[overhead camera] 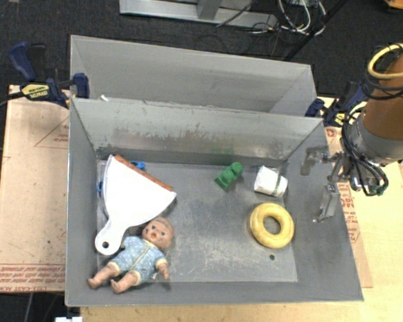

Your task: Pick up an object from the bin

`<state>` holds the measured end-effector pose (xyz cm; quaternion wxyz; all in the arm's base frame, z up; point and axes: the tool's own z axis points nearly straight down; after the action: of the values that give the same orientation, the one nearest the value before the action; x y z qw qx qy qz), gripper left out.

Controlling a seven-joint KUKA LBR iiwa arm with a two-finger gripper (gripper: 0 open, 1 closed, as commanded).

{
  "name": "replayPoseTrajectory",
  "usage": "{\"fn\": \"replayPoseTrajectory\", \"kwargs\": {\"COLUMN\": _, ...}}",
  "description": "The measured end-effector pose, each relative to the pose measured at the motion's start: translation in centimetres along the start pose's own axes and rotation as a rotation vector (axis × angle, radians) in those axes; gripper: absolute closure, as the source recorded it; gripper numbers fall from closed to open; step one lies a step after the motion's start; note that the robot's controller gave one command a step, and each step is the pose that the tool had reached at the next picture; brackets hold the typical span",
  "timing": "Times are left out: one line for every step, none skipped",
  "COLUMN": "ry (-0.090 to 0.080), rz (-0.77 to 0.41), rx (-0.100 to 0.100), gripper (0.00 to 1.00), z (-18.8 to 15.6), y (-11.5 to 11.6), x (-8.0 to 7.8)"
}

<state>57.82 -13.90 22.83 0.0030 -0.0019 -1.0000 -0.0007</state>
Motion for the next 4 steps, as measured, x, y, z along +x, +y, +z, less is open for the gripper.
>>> {"fn": "replayPoseTrajectory", "kwargs": {"ry": -0.008, "rz": -0.003, "rx": 0.002, "gripper": 0.0, "z": -0.5, "y": 0.1, "x": -0.1}}
{"fn": "replayPoseTrajectory", "kwargs": {"ry": -0.014, "rz": -0.135, "rx": 0.004, "gripper": 0.0, "z": 2.0, "y": 1.6, "x": 0.5}}
{"fn": "replayPoseTrajectory", "kwargs": {"ry": -0.007, "rz": -0.299, "rx": 0.001, "gripper": 0.0, "z": 6.0, "y": 2.5, "x": 0.6}}
{"fn": "replayPoseTrajectory", "kwargs": {"ry": -0.014, "rz": -0.119, "rx": 0.002, "gripper": 0.0, "z": 10.0, "y": 2.3, "x": -0.2}}
